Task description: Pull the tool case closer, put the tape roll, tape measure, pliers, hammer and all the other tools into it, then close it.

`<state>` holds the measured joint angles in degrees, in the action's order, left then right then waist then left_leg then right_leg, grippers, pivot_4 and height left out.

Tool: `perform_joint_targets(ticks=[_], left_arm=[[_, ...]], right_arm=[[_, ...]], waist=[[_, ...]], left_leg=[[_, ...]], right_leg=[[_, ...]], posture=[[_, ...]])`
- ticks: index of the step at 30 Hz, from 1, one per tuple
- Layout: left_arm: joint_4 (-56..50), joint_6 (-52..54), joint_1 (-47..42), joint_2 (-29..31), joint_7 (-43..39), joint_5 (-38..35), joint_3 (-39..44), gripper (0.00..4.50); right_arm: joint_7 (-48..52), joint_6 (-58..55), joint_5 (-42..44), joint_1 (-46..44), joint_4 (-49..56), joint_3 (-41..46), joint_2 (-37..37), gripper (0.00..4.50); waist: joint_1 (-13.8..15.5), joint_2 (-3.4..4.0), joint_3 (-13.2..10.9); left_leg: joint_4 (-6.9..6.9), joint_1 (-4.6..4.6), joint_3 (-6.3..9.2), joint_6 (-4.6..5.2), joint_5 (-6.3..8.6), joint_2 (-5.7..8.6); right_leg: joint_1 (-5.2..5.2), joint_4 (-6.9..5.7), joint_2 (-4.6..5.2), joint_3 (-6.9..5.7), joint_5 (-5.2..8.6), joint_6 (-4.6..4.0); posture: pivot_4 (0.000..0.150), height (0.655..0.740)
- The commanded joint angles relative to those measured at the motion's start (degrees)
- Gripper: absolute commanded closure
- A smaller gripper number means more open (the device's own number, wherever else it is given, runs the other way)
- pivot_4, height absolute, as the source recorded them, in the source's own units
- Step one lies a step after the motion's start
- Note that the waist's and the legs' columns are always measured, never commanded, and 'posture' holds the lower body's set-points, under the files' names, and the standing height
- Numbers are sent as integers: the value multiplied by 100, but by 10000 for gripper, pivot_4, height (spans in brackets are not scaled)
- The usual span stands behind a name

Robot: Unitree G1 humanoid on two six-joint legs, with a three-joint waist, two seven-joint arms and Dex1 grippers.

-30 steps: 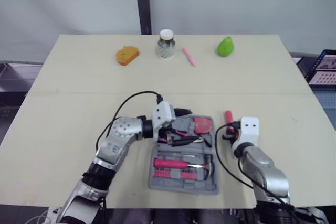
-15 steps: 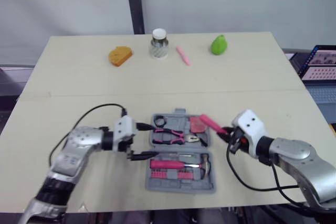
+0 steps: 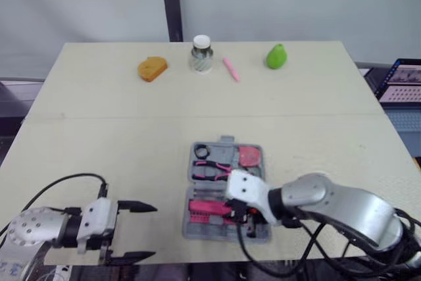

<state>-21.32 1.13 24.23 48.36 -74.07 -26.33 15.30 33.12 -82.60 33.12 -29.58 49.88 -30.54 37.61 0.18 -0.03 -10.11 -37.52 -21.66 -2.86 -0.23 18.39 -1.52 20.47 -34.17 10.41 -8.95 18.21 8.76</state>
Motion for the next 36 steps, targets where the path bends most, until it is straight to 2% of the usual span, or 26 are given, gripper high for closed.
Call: perform_joint_targets(ticks=[1, 8, 24, 36], left_arm=[[-46, -203, 207, -16, -9, 9, 215, 0], [-198, -147, 282, -27, 159, -15, 148, 0], [-279, 44, 110, 7, 368, -14, -3, 0], [-298, 135, 19, 16, 441, 2, -30, 0]], right_arm=[[-263, -135, -27, -102, 274, -395, -93, 41178], [-371, -20, -138, -212, 192, -828, 134, 41178], [-667, 82, -471, -244, -209, -1238, -269, 41178], [-690, 155, -628, -148, -250, -1433, -314, 41178]], waist=[[-6, 0, 0], [-27, 0, 0], [-31, -1, 0], [-31, -1, 1]], left_leg=[[-2, -1, -2, 0, 0, 0], [0, -1, -8, 0, 3, -2], [0, -1, -14, -1, 4, -5], [0, -1, -15, -2, 5, -6]], right_leg=[[2, -2, 0, 1, 0, 0], [10, -6, -2, 2, 0, -1], [15, -12, -2, 2, 0, -1], [16, -13, -3, 2, 0, -1]], posture=[[1500, 7400], [1500, 7400], [1500, 7400], [1500, 7400]])
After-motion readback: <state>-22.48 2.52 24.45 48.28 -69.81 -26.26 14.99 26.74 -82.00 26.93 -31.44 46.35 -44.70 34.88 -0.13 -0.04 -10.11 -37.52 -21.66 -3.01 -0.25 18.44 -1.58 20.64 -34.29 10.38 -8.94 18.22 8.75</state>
